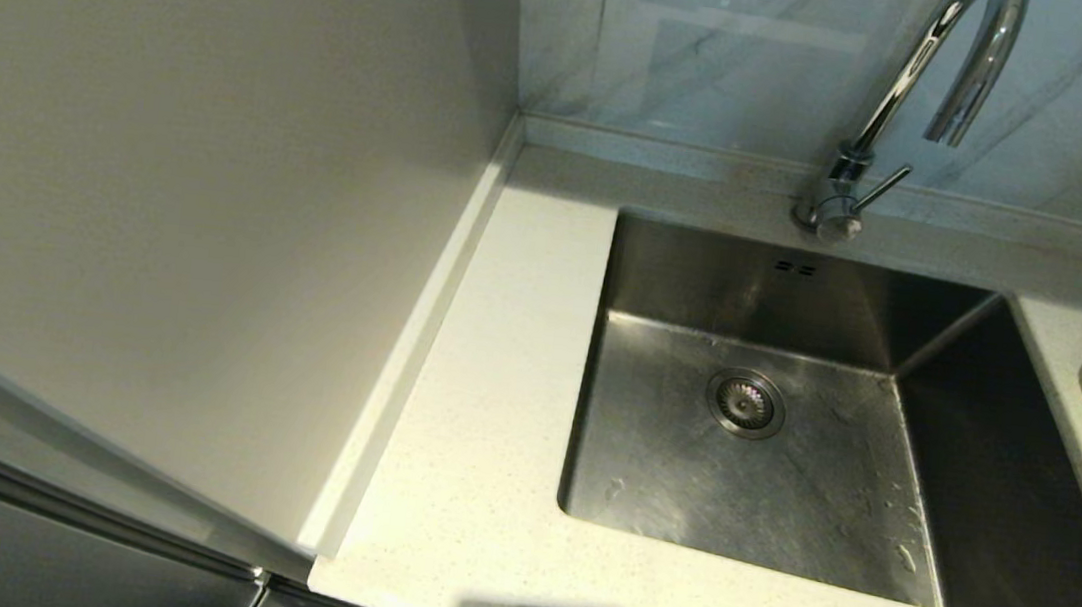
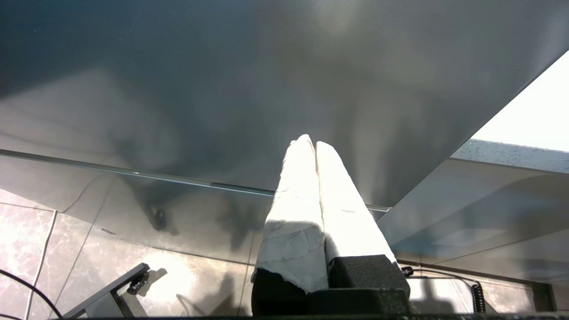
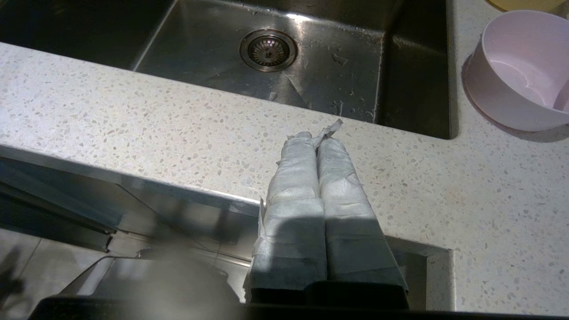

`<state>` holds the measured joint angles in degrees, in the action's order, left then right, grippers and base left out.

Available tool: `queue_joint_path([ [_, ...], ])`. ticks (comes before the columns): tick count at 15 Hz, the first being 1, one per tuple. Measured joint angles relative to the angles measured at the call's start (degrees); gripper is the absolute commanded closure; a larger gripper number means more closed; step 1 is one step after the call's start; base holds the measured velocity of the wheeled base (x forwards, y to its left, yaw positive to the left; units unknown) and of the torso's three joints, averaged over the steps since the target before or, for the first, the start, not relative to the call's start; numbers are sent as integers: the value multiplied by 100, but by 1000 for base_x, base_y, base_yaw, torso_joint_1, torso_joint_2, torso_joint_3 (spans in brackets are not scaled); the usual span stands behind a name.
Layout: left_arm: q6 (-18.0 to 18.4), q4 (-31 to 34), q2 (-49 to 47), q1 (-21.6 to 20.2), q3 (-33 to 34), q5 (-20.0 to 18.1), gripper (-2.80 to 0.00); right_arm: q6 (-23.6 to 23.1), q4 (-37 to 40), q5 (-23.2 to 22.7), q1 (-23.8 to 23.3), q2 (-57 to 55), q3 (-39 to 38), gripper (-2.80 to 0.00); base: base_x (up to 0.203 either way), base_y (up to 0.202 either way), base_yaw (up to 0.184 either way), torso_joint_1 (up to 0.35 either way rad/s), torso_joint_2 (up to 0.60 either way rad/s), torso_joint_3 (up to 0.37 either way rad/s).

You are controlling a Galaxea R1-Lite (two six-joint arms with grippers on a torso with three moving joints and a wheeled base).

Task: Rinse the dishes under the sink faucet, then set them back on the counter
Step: Put the chopsticks into the sink

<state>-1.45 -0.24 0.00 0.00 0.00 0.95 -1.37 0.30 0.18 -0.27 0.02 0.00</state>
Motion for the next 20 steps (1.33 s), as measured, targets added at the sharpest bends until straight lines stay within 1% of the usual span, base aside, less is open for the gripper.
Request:
queue_joint_path([
  [3,-1,0,0,0,0,-1,0,9,0,23,0,0,0,0,0,0,0,0,0,0],
  [5,1,0,0,0,0,-1,0,180,-78,47,0,0,5,0,0,0,0,0,0,0],
  [7,-2,2,0,0,0,-1,0,230,-273,42,0,0,122,0,0,0,0,0,0,0],
  [9,-2,0,0,0,0,-1,0,233,-250,4,0,-63,463,0,0,0,0,0,0,0],
  [11,-2,1,0,0,0,-1,0,300,-217,12,0,-466,1031,0,0,0,0,0,0,0],
  [12,-4,0,0,0,0,-1,0,396,-206,29,0,-913,1513,0,0,0,0,0,0,0],
  [14,-2,2,0,0,0,-1,0,495,-198,68,-11,-2078,2732,0,0,0,0,0,0,0],
  [15,-2,2,0,0,0,-1,0,468,-169,121,-46,-2817,3497,0,0,0,0,0,0,0],
  [17,-1,0,0,0,0,-2,0,296,51,266,-162,-4307,5285,0,0,0,0,0,0,0],
  [18,-2,2,0,0,0,-1,0,181,361,329,-221,-4998,6283,0,0,0,0,0,0,0],
  [20,0,0,0,0,0,-1,0,-41,1409,398,-312,-6120,8258,0,0,0,0,0,0,0],
])
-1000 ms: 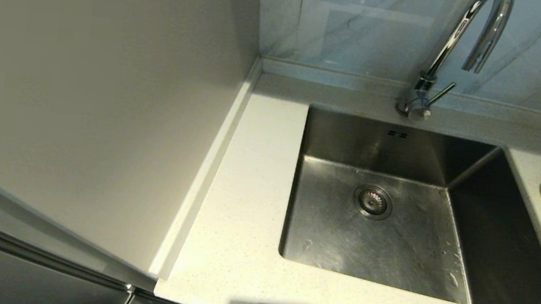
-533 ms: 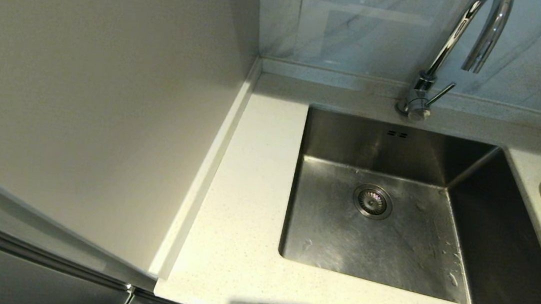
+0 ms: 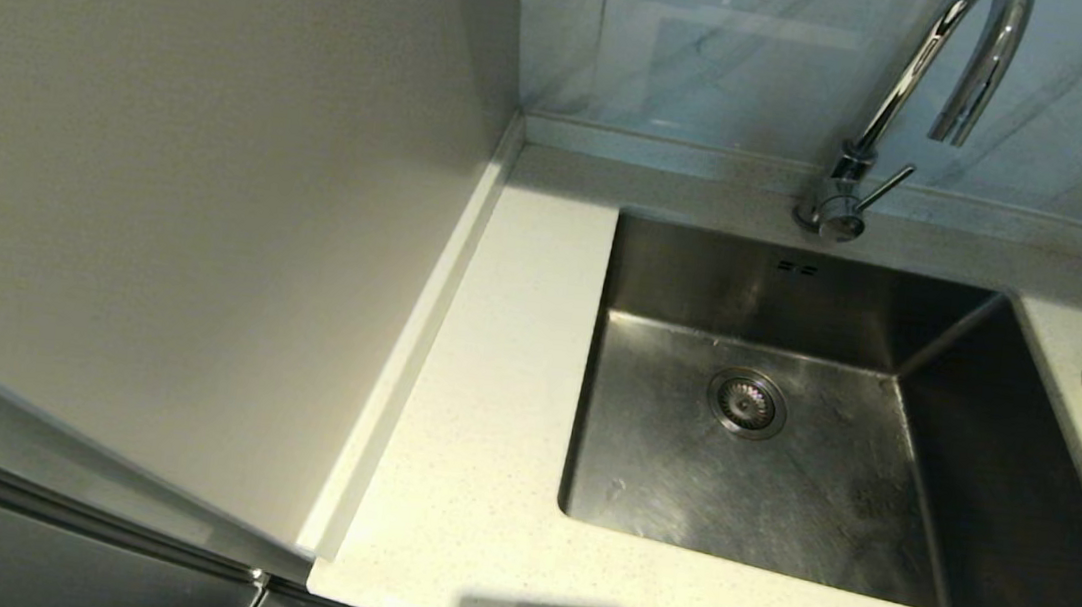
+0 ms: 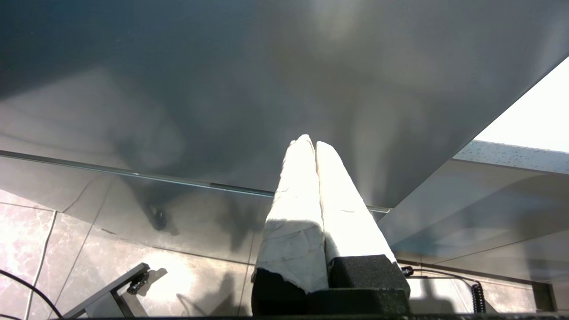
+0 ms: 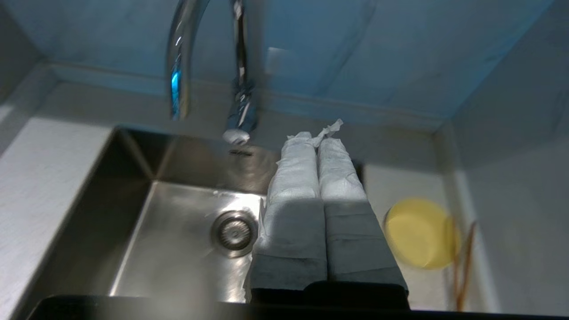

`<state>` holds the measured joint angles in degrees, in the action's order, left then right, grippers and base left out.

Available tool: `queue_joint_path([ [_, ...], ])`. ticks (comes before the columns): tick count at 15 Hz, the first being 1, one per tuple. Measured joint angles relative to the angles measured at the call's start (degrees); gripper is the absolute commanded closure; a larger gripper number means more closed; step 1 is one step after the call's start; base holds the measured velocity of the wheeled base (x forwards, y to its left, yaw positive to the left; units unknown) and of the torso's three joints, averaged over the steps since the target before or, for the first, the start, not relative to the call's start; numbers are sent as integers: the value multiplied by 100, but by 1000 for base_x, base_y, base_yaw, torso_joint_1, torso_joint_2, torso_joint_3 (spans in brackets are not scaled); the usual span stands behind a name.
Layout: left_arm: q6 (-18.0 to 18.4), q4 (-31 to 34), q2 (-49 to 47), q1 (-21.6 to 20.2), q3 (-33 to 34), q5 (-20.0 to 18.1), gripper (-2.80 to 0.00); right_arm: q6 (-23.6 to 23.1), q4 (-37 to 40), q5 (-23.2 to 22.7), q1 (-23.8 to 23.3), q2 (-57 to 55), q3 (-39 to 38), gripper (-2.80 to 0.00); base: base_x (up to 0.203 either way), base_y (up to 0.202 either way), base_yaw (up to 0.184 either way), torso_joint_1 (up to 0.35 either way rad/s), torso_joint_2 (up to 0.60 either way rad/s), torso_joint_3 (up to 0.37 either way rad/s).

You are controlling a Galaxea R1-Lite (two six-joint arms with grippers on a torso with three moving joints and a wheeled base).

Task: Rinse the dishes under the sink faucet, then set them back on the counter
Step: Put the chopsticks into the sink

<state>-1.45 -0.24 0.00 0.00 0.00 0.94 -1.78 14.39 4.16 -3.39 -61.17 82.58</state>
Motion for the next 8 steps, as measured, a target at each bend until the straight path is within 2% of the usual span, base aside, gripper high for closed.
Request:
queue_joint_path([
  [2,-2,0,0,0,0,0,0,-347,1684,10,-83,-905,1775,0,0,0,0,0,0,0],
  [4,-3,0,0,0,0,0,0,-899,3475,44,-231,-1514,2753,0,0,0,0,0,0,0],
  [6,-1,2,0,0,0,0,0,-1623,5309,50,-570,-1935,3021,0,0,0,0,0,0,0],
  [8,-4,0,0,2,0,-1,0,-2144,6615,63,-1032,-2208,3043,0,0,0,0,0,0,0],
])
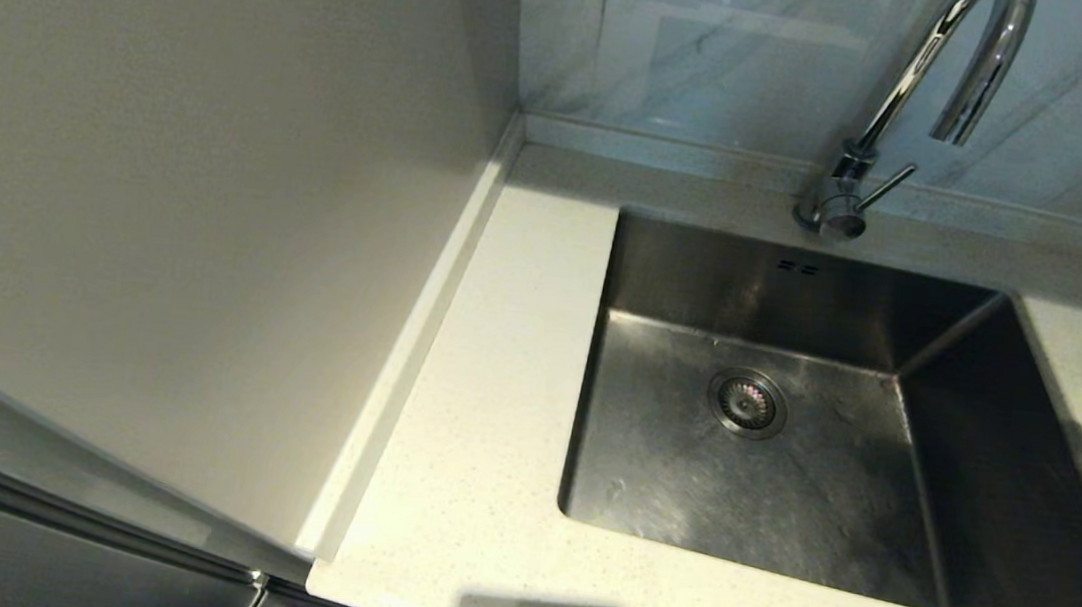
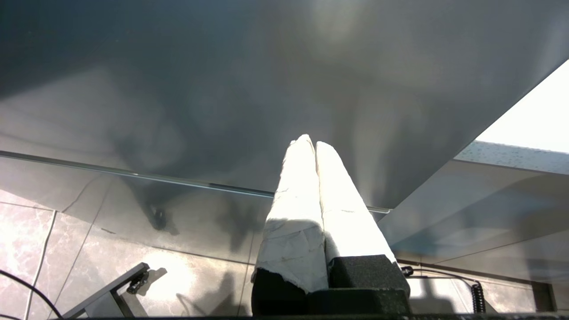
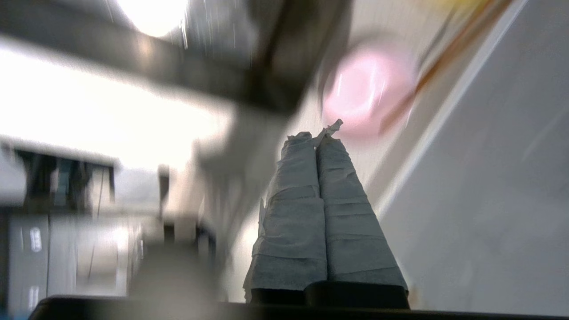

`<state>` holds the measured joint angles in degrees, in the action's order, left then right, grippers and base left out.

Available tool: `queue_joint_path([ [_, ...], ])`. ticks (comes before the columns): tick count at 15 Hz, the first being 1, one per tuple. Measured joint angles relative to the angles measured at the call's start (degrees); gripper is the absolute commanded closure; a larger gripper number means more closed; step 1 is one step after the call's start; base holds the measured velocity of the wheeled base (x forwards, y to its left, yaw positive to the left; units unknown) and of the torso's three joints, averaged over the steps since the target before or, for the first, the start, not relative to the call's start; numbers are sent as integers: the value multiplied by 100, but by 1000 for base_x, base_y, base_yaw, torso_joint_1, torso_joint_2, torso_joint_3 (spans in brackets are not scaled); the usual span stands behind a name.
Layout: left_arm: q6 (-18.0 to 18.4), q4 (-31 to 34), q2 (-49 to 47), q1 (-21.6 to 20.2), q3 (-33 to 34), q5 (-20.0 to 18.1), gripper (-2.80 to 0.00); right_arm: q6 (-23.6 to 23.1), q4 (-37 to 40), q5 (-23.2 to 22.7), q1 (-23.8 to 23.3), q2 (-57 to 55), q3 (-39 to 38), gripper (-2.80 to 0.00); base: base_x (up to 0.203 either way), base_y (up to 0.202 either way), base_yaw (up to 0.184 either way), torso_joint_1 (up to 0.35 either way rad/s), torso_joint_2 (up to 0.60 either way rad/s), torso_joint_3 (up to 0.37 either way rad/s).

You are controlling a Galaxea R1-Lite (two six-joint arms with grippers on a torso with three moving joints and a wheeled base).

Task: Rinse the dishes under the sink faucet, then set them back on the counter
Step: Put the chopsticks into the sink

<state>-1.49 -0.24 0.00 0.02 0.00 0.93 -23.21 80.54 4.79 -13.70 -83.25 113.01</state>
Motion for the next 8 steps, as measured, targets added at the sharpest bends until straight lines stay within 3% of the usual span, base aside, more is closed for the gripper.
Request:
queue_joint_path([
  [2,4,0,0,-2,0,1,0,-279,281,13,-427,-153,-232,0,0,0,0,0,0,0],
  [7,1,0,0,-2,0,-1,0,-337,-1314,20,-1009,-252,-1582,0,0,0,0,0,0,0],
  [8,1,0,0,-2,0,0,0,-300,-1630,32,-1064,-277,-1741,-280,0,0,0,0,0,0],
])
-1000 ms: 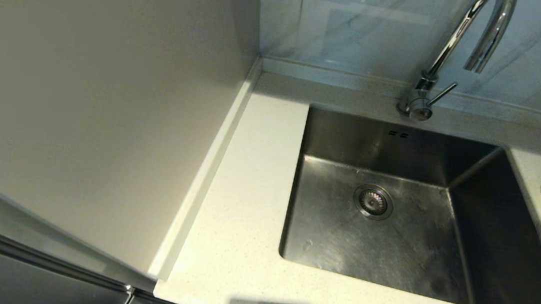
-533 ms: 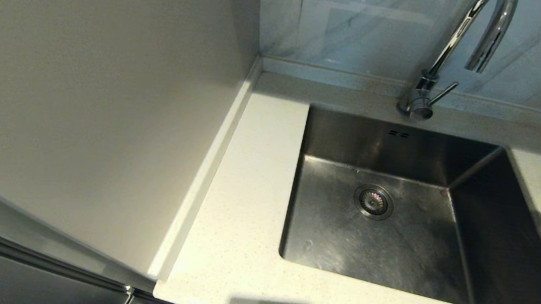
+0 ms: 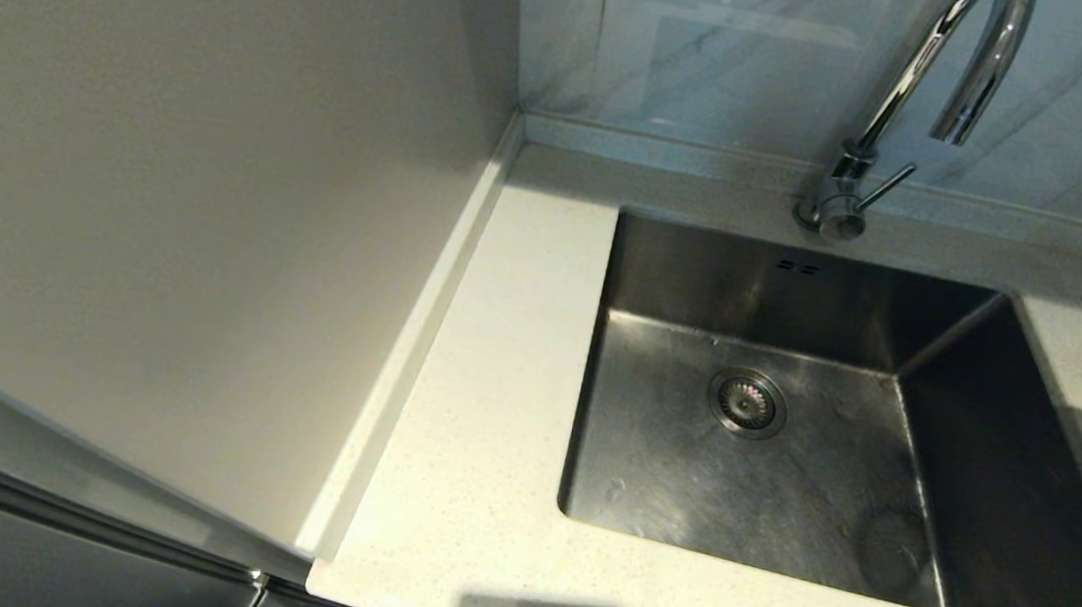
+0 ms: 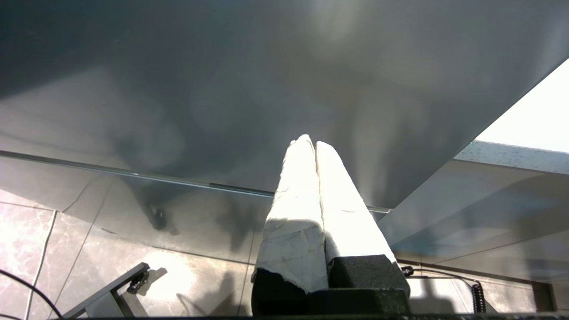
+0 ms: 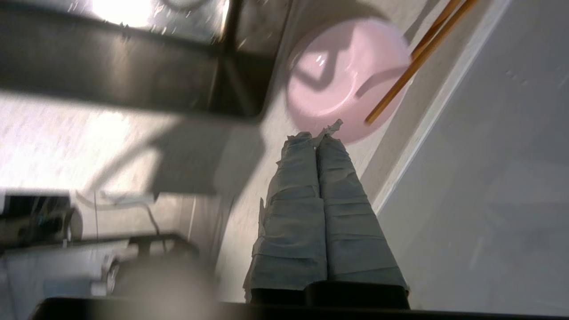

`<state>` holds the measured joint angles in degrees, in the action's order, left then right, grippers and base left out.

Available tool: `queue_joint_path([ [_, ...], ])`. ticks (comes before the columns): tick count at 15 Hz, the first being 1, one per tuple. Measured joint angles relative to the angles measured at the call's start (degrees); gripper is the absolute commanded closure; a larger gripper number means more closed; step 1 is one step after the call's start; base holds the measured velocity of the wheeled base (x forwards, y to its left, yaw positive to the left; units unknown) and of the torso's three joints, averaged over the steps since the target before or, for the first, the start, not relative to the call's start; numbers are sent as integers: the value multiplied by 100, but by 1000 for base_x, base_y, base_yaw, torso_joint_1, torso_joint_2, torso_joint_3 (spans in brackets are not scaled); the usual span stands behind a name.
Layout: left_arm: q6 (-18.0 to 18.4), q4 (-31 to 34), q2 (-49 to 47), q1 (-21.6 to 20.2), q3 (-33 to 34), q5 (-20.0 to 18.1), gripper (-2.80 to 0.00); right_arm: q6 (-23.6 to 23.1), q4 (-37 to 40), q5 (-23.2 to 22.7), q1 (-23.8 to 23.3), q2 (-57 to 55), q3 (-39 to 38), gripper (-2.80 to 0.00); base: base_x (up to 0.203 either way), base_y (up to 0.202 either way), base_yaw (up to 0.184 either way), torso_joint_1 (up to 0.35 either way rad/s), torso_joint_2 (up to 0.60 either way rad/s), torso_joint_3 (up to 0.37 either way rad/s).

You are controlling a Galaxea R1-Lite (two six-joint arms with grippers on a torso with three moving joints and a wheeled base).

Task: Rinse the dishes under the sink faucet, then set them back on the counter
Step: Put the chopsticks into the sink

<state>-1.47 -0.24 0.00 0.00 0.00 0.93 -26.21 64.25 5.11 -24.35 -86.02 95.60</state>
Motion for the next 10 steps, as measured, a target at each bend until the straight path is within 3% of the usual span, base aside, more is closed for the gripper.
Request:
queue_joint_path([
  [2,2,0,0,0,0,4,0,186,-507,70,-113,-81,-197,-280,0,0,0,0,0,0],
  [10,2,0,0,0,0,1,0,260,-983,325,-617,-441,-497,-280,0,0,0,0,0,0],
])
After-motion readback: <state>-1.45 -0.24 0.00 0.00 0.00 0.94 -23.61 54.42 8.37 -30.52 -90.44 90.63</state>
